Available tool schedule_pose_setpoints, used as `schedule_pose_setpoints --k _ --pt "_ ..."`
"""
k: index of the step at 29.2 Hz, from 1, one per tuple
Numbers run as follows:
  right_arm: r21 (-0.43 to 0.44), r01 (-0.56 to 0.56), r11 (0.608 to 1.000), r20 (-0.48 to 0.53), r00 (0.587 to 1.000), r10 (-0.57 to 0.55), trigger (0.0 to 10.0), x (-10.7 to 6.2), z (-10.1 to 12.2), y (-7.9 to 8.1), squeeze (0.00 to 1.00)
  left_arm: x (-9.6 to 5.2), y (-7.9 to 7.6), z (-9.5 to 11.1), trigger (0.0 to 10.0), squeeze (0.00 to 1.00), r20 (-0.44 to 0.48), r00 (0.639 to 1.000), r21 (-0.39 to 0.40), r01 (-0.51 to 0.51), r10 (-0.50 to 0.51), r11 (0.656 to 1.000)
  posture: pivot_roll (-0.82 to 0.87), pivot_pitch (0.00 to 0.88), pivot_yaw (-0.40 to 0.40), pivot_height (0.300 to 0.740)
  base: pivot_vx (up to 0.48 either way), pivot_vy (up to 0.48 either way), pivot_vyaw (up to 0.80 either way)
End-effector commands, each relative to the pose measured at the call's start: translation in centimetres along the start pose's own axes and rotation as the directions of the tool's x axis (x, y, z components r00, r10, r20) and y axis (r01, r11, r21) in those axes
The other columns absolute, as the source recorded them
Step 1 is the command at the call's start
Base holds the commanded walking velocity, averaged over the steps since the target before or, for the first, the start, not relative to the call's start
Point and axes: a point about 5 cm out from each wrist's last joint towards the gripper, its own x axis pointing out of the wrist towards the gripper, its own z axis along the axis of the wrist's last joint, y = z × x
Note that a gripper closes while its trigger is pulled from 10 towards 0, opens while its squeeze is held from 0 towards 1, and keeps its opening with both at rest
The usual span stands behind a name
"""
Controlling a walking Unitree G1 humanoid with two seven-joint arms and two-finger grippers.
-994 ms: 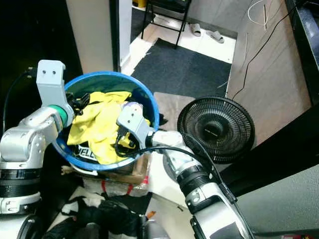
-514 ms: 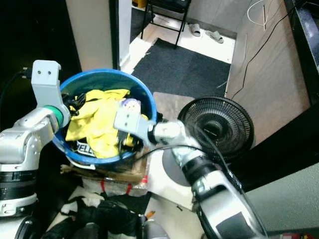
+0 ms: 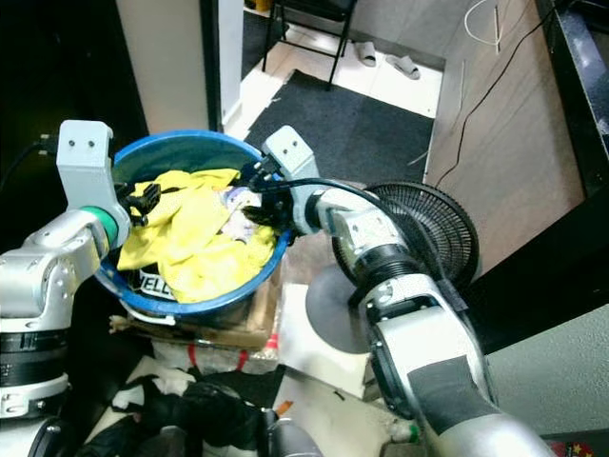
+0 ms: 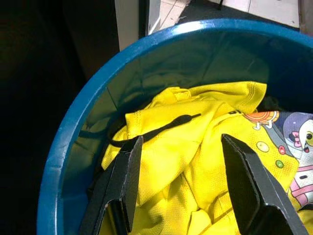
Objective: Clothes washing
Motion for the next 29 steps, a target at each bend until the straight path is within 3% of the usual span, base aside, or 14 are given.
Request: schedule_pose_setpoints --k 1,6,8,13,15,17,19,24,29 --pt "0.051 0.022 0.998 0.052 0.998 -0.025 10.0 1.0 0.7 0.7 0.00 -0.3 0.4 -0.6 10.0 0.00 -0.028 1.000 0.000 -0.014 0.014 1.000 0.09 0.162 -0.061 0.740 0.000 0.000 0.00" --pt "0.111 0.018 0.994 0.071 0.997 -0.026 10.0 2.1 0.9 1.8 0.00 -0.4 0.6 -0.6 10.0 0.00 -0.027 0.999 0.000 -0.020 0.020 1.000 0.10 0.162 -0.065 0.740 0.000 0.000 0.00" --pt "0.127 -0.034 0.991 0.039 0.999 0.029 10.0 3.3 0.3 3.5 0.00 -0.7 0.9 -0.5 10.0 0.00 -0.025 0.999 0.000 -0.031 0.031 1.000 0.12 0.165 -0.069 0.740 0.000 0.000 0.00" --pt "0.127 -0.056 0.990 0.024 0.998 0.053 10.0 3.6 -0.1 4.1 0.00 -0.8 1.0 -0.4 10.0 0.00 -0.024 0.999 0.000 -0.034 0.034 0.999 0.12 0.167 -0.072 0.740 0.000 0.000 0.00" --pt "0.099 -0.089 0.991 -0.008 0.996 0.090 10.0 3.8 -0.9 4.7 0.00 -1.0 1.1 -0.4 10.0 0.00 -0.027 0.999 0.002 -0.036 0.036 0.999 0.12 0.168 -0.073 0.740 0.000 0.000 0.00" --pt "-0.021 -0.113 0.993 -0.106 0.988 0.111 10.0 3.4 -3.4 5.0 0.00 -1.9 1.3 -1.0 10.0 0.00 -0.047 0.998 0.005 -0.032 0.032 0.999 0.12 0.174 -0.069 0.740 0.000 0.000 0.00" --pt "-0.058 -0.124 0.991 -0.139 0.984 0.115 10.0 3.2 -4.4 5.1 0.00 -2.2 1.4 -1.2 10.0 0.00 -0.055 0.998 0.005 -0.031 0.031 1.000 0.12 0.174 -0.069 0.740 0.000 0.000 0.00" --pt "-0.056 -0.207 0.977 -0.161 0.967 0.196 10.0 3.0 -5.4 5.9 0.00 -2.6 1.7 -1.4 10.0 0.00 -0.067 0.997 0.009 -0.037 0.038 0.999 0.13 0.192 -0.060 0.740 0.000 0.000 0.00" --pt "-0.126 -0.271 0.954 -0.195 0.950 0.244 10.0 2.9 -6.1 6.7 0.00 -3.0 2.1 -1.3 10.0 0.00 -0.075 0.996 0.018 -0.048 0.049 0.999 0.13 0.207 -0.054 0.740 0.000 0.000 0.00"
